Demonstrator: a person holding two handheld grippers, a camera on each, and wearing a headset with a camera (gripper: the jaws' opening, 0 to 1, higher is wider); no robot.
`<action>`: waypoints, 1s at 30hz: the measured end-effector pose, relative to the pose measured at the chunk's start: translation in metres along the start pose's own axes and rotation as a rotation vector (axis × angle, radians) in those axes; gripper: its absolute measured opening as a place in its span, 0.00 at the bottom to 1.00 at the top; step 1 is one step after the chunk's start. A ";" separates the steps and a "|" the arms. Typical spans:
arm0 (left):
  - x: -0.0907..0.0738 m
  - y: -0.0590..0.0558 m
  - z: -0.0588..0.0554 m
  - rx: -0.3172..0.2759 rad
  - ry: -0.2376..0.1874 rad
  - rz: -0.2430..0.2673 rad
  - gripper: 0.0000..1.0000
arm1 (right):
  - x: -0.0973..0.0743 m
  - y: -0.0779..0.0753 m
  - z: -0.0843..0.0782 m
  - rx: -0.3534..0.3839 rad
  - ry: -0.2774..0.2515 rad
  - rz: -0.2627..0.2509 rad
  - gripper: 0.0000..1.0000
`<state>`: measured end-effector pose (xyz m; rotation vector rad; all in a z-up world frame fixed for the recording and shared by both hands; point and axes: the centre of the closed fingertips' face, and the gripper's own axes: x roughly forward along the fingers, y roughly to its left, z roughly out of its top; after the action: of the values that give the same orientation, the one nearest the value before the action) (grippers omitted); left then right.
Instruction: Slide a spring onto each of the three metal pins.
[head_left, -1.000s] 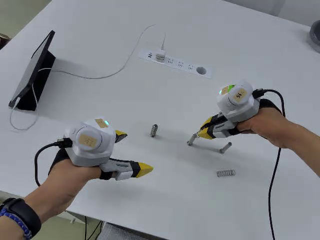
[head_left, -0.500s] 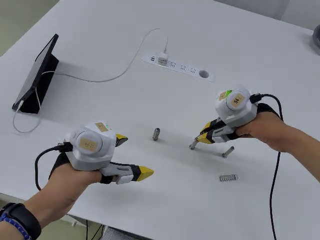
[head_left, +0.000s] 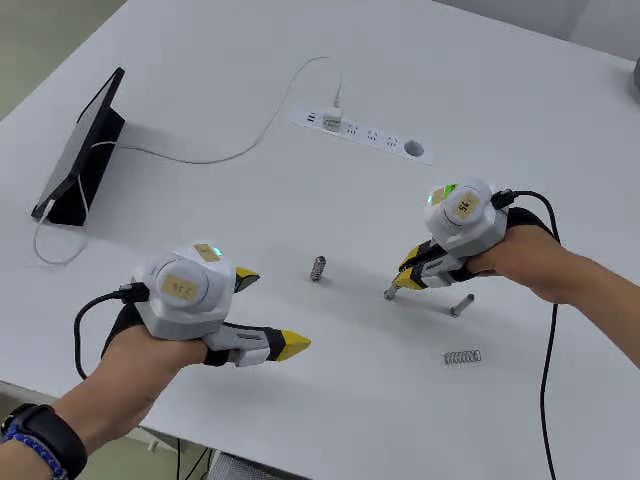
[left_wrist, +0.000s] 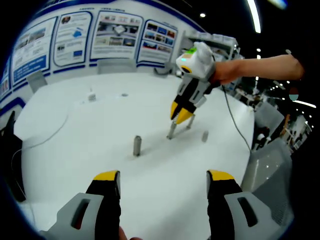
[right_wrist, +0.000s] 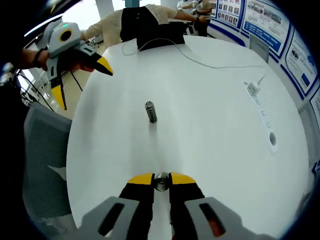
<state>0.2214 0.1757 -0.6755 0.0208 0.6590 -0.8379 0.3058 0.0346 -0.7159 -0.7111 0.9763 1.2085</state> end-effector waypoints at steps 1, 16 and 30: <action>0.000 0.000 0.000 0.000 0.000 0.002 0.71 | 0.001 0.000 0.000 -0.003 0.003 0.001 0.13; -0.001 -0.002 -0.003 -0.008 0.002 0.003 0.71 | 0.017 0.001 -0.005 -0.017 0.025 0.000 0.13; -0.003 0.000 -0.004 -0.014 0.005 0.012 0.71 | 0.029 0.000 -0.011 -0.006 0.039 -0.003 0.13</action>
<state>0.2178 0.1792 -0.6768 0.0144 0.6692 -0.8220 0.3047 0.0375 -0.7467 -0.7432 1.0042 1.1997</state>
